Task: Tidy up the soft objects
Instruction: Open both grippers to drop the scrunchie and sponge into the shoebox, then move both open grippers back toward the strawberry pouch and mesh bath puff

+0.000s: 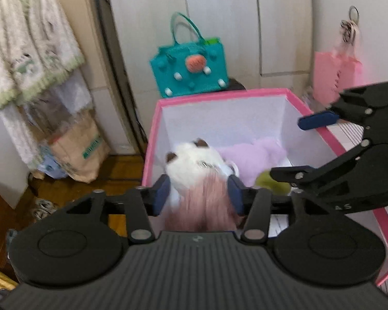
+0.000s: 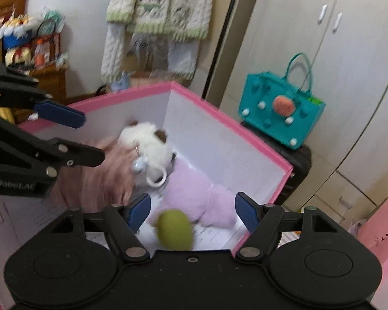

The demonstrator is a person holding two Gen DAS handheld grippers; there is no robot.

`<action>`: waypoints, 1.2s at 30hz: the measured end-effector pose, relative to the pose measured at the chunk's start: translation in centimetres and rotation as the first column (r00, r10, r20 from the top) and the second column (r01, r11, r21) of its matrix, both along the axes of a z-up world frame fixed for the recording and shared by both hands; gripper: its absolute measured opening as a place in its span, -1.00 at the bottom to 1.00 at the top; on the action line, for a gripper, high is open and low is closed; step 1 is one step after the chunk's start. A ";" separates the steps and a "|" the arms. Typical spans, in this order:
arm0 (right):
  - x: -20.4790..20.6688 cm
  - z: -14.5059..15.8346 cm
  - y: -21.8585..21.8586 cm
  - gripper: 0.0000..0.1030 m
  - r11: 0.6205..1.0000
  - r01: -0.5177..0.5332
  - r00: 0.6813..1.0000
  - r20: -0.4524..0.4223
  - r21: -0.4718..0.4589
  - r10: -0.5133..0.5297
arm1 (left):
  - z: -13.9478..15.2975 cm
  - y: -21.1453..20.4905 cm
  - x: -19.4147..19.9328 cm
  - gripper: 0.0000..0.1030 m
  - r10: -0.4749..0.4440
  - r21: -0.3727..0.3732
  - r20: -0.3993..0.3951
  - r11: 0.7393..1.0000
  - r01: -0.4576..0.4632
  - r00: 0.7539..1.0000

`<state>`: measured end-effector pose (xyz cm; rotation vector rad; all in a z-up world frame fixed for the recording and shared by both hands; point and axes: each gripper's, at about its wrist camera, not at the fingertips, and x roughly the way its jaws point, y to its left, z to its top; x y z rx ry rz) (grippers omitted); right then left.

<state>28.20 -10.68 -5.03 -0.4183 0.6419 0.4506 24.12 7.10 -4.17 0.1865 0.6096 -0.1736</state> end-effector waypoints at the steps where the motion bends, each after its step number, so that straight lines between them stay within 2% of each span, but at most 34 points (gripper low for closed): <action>1: -0.2 0.3 -0.3 0.48 1.000 0.008 1.000 0.004 0.021 -0.009 | 0.4 0.0 -0.3 0.10 0.006 0.001 0.022 1.000 -0.006 1.000; 3: -0.8 1.2 -1.0 0.48 0.997 0.017 1.000 0.009 0.077 -0.018 | 1.1 0.2 -1.0 0.12 0.008 0.000 0.045 1.000 -0.008 0.999; 8: -3.8 3.6 -3.0 0.48 0.975 0.024 1.000 -0.021 0.219 -0.019 | 2.4 0.6 -3.2 0.15 -0.025 -0.021 0.027 0.999 0.026 0.999; 15: -8.6 5.3 -4.8 0.49 0.954 0.051 0.996 -0.083 0.296 -0.027 | 3.7 0.9 -6.7 0.18 -0.151 -0.087 -0.064 0.986 0.145 0.986; 20: -12.2 6.4 -5.5 0.49 0.953 0.029 0.999 -0.040 0.301 -0.017 | 4.4 1.1 -9.1 0.18 -0.233 -0.146 -0.136 0.966 0.213 0.963; 26: -15.5 7.5 -6.2 0.49 0.961 0.016 1.000 0.016 0.278 -0.022 | 5.9 0.9 -12.2 0.23 -0.245 -0.106 -0.103 0.966 0.235 0.964; 36: -21.8 9.8 -8.7 0.53 0.952 -0.027 1.000 0.010 0.304 0.025 | 8.2 -0.6 -17.2 0.26 -0.364 -0.051 -0.092 0.931 0.361 0.927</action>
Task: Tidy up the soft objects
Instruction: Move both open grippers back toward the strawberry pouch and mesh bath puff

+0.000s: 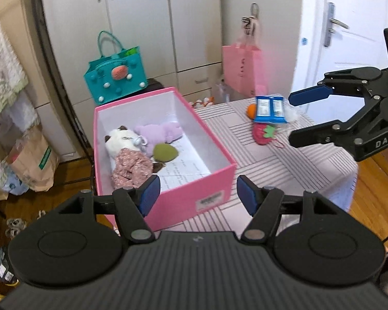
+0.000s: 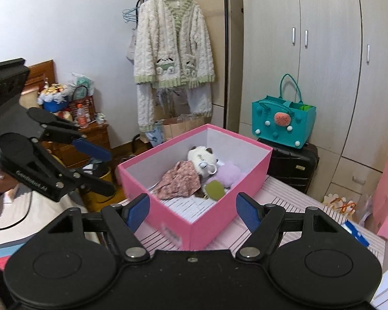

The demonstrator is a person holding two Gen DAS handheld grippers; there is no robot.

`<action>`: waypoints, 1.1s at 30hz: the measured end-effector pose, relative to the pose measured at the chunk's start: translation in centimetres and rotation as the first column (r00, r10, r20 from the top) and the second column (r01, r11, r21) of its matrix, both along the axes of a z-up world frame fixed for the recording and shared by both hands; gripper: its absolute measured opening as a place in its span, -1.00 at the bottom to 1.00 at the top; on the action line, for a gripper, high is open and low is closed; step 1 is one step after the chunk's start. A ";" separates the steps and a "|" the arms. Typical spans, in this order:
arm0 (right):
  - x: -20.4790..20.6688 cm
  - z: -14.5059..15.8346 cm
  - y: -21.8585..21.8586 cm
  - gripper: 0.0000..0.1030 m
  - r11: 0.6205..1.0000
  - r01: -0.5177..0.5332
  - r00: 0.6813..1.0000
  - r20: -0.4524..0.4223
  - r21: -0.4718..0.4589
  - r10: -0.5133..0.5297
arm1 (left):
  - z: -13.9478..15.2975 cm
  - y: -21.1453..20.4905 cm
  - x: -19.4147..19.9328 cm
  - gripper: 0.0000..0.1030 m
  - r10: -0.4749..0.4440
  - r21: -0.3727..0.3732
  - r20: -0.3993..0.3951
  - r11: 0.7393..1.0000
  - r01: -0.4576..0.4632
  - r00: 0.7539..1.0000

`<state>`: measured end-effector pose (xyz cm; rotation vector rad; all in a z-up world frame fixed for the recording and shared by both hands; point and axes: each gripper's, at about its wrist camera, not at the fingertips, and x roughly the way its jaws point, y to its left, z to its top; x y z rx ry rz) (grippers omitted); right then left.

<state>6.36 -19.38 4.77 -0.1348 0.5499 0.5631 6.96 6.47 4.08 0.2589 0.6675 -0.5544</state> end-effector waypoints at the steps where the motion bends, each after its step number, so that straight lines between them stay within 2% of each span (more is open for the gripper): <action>1: -0.6 0.0 -0.4 0.53 1.000 -0.001 1.000 -0.003 0.001 0.001 | 0.0 -0.2 -0.4 0.26 -0.009 0.000 0.000 1.000 0.009 1.000; 5: -3.1 -0.5 -1.8 0.54 1.000 0.009 1.000 -0.020 -0.004 -0.009 | -0.3 -1.2 -1.7 0.30 -0.045 0.009 -0.009 0.999 0.045 0.999; 7: -4.3 -0.9 -2.4 0.55 1.000 0.020 0.999 -0.027 -0.015 -0.020 | -0.7 -1.9 -2.2 0.41 -0.066 0.017 -0.013 0.998 0.066 0.998; 14: -7.1 -3.7 -4.9 0.56 0.995 0.089 0.994 -0.066 -0.049 -0.092 | -2.3 -4.5 -3.6 0.45 -0.156 0.026 -0.031 0.987 0.157 0.987; 20: -7.8 -6.5 -7.3 0.56 0.987 0.156 0.981 -0.112 -0.049 -0.160 | -4.1 -7.0 -3.6 0.45 -0.223 0.016 -0.060 0.974 0.224 0.973; 28: -6.9 -10.6 -10.5 0.56 0.979 0.204 0.960 -0.203 0.028 -0.194 | -6.7 -10.6 -2.2 0.45 -0.288 0.010 -0.117 0.957 0.291 0.950; 31: -6.1 -12.2 -11.6 0.57 0.966 0.255 0.948 -0.209 0.046 -0.241 | -7.8 -11.8 -0.9 0.45 -0.279 -0.008 -0.125 0.960 0.280 0.952; 33: -5.8 -13.0 -12.4 0.58 0.962 0.267 0.953 -0.167 0.064 -0.253 | -8.3 -12.1 0.2 0.45 -0.238 -0.070 -0.118 0.970 0.231 0.964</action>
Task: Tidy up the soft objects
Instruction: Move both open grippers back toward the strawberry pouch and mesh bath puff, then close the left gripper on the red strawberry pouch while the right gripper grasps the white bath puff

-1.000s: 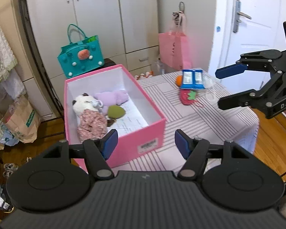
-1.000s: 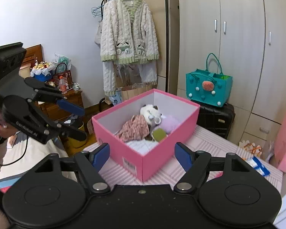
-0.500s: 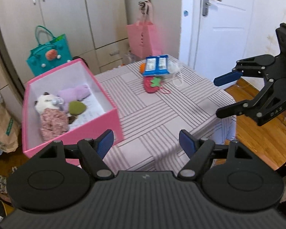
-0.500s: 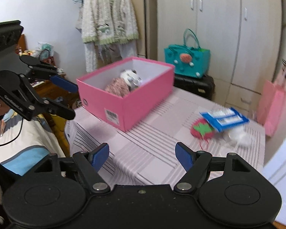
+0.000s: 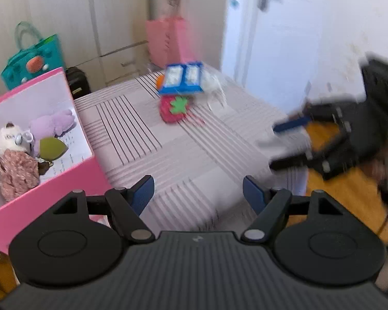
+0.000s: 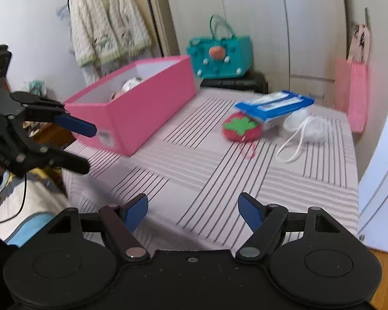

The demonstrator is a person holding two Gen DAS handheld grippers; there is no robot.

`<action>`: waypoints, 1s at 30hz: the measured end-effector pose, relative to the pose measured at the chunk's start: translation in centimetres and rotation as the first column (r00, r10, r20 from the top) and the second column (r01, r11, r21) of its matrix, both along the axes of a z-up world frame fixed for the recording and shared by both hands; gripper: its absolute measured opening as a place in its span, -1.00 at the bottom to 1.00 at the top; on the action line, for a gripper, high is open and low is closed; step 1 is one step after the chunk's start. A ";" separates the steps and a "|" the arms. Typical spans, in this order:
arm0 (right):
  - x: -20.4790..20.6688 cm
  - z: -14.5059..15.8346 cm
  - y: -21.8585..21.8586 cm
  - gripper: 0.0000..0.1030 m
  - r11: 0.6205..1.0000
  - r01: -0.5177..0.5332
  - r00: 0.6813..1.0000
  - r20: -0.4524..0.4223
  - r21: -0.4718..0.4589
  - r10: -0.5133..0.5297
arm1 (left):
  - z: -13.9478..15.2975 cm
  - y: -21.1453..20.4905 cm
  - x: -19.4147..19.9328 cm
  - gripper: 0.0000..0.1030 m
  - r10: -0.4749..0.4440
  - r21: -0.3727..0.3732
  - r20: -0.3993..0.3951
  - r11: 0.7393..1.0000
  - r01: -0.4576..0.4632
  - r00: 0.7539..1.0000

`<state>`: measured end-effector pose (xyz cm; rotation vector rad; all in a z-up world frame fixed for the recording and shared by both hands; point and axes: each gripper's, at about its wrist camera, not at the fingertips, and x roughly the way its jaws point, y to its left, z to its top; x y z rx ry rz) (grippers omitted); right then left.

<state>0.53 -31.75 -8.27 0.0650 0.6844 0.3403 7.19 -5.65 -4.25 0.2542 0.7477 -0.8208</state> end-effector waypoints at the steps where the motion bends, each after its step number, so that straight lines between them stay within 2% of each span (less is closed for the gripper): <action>1: 0.2 -0.3 -0.3 0.61 1.000 0.008 1.000 0.020 -0.003 -0.008 | -0.3 -0.2 0.8 0.45 0.015 -0.031 -0.018 0.999 -0.015 1.000; 4: 1.0 -1.0 -1.1 0.62 0.998 0.050 0.995 0.084 -0.042 -0.046 | -1.1 -0.9 2.2 0.45 0.038 -0.081 -0.018 0.996 -0.039 0.999; 7: 2.0 -1.6 -2.1 0.64 0.995 0.090 0.986 0.143 -0.049 -0.083 | -2.2 -2.0 2.7 0.45 0.075 -0.113 0.064 0.991 -0.067 0.995; 9: 2.6 -2.1 -3.0 0.74 0.995 0.094 0.977 0.196 -0.022 -0.088 | -3.1 -2.7 2.8 0.45 0.106 -0.132 0.121 0.987 -0.090 0.987; 10: 3.0 -2.3 -3.4 0.75 0.995 0.100 0.971 0.220 -0.019 -0.094 | -3.7 -3.2 3.0 0.45 0.118 -0.143 0.129 0.985 -0.100 0.985; 12: 3.9 -2.8 -4.1 0.75 0.991 0.128 0.960 0.255 -0.028 -0.117 | -4.7 -4.0 4.0 0.45 0.136 -0.176 0.097 0.977 -0.118 0.986; 15: 5.6 -3.3 -5.9 0.75 0.987 0.158 0.958 0.242 0.008 -0.155 | -5.9 -5.5 5.4 0.45 0.166 -0.200 0.079 0.969 -0.147 0.983; 17: 6.7 -3.4 -7.0 0.75 0.981 0.187 0.957 0.217 0.044 -0.192 | -6.5 -6.5 5.9 0.45 0.189 -0.188 0.115 0.968 -0.165 0.975; 21: 8.8 -3.8 -9.0 0.75 0.965 0.230 0.955 0.163 0.122 -0.248 | -7.3 -8.5 6.6 0.45 0.255 -0.160 0.210 0.961 -0.224 0.944; 23: 9.8 -4.0 -9.7 0.75 0.961 0.232 0.956 0.144 0.152 -0.254 | -7.5 -9.2 7.2 0.45 0.276 -0.151 0.214 0.957 -0.248 0.937; 25: 10.8 -4.3 -9.8 0.75 0.968 0.222 0.962 0.136 0.116 -0.237 | -7.7 -9.6 8.0 0.45 0.293 -0.157 0.192 0.951 -0.266 0.937; 27: 11.4 -4.5 -9.3 0.75 0.978 0.208 0.961 0.186 0.005 -0.206 | -7.9 -9.9 8.7 0.45 0.306 -0.155 0.168 0.947 -0.281 0.937; 30: 12.2 -4.8 -8.7 0.75 0.972 0.189 0.958 0.246 -0.140 -0.151 | -8.4 -10.6 9.2 0.45 0.306 -0.133 0.162 0.949 -0.287 0.938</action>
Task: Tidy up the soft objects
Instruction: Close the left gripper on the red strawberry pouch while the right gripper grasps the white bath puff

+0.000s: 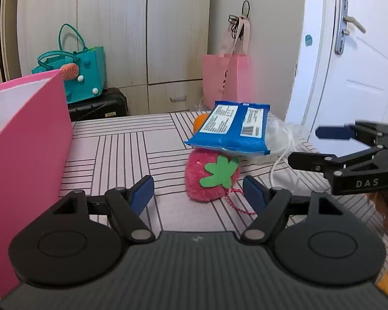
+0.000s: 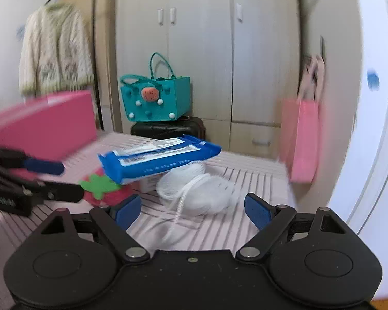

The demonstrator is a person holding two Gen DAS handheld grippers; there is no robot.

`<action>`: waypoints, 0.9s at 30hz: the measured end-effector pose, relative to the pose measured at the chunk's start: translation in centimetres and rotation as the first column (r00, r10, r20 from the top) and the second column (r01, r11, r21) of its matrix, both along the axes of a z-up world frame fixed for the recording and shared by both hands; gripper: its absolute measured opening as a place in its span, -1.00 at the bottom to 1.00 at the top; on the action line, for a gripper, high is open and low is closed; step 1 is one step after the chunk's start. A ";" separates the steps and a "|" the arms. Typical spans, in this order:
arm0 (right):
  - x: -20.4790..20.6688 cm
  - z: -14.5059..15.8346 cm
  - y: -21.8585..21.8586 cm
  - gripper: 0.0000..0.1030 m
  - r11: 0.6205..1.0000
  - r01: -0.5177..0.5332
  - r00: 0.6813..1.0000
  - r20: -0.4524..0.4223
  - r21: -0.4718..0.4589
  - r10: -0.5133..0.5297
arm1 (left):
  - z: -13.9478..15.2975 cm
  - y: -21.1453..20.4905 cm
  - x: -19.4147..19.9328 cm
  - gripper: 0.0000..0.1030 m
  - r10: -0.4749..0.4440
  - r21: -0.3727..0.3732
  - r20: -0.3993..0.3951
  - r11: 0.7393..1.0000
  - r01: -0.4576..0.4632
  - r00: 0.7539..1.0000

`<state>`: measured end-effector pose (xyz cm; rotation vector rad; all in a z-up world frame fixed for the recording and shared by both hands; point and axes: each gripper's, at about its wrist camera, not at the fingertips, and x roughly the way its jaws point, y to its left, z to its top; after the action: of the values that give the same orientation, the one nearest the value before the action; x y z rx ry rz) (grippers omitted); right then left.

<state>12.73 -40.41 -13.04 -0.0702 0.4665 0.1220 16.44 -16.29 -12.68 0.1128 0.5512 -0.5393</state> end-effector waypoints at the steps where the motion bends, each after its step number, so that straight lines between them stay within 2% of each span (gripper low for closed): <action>1: 0.3 0.0 -0.1 0.75 1.000 -0.022 1.000 -0.012 -0.006 0.021 | -0.2 -0.4 0.2 0.45 0.000 0.009 -0.006 1.000 0.000 1.000; 5: 1.8 -0.1 -0.6 0.75 0.996 -0.087 0.993 -0.074 0.011 0.088 | -0.3 -1.1 1.0 0.44 -0.010 0.001 -0.044 1.000 0.010 0.999; 8: 2.6 -0.4 -0.9 0.73 0.994 -0.105 0.991 -0.077 0.006 0.105 | -0.6 -0.5 1.8 0.44 0.025 -0.067 -0.082 0.997 -0.030 0.996; 12: 3.7 -0.7 -1.1 0.73 0.992 -0.122 0.987 -0.105 0.012 0.122 | -1.1 -0.8 2.6 0.44 -0.025 -0.083 -0.143 0.996 0.013 0.989; 20: 5.5 -0.6 -1.6 0.72 0.993 -0.103 0.986 -0.123 0.061 0.109 | -1.0 -2.6 3.5 0.45 -0.026 -0.064 -0.129 0.998 0.018 0.991; 23: 5.8 -0.8 -1.5 0.57 0.992 -0.110 0.983 -0.142 0.058 0.117 | -1.4 -3.0 3.8 0.45 -0.026 -0.014 -0.107 1.000 0.025 0.994; 26: 5.7 -0.9 -1.2 0.33 0.992 -0.115 0.981 -0.153 0.054 0.122 | -1.8 -3.1 3.9 0.45 -0.039 -0.019 -0.112 0.999 0.037 0.993; 27: 5.5 -1.0 -1.2 0.20 0.992 -0.111 0.982 -0.150 0.052 0.118 | -1.8 -3.2 3.9 0.43 -0.035 -0.021 -0.109 0.999 0.033 0.993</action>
<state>18.25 -41.61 -14.04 -0.0450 0.6128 0.2516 20.38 -19.50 -14.48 0.0754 0.6518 -0.5864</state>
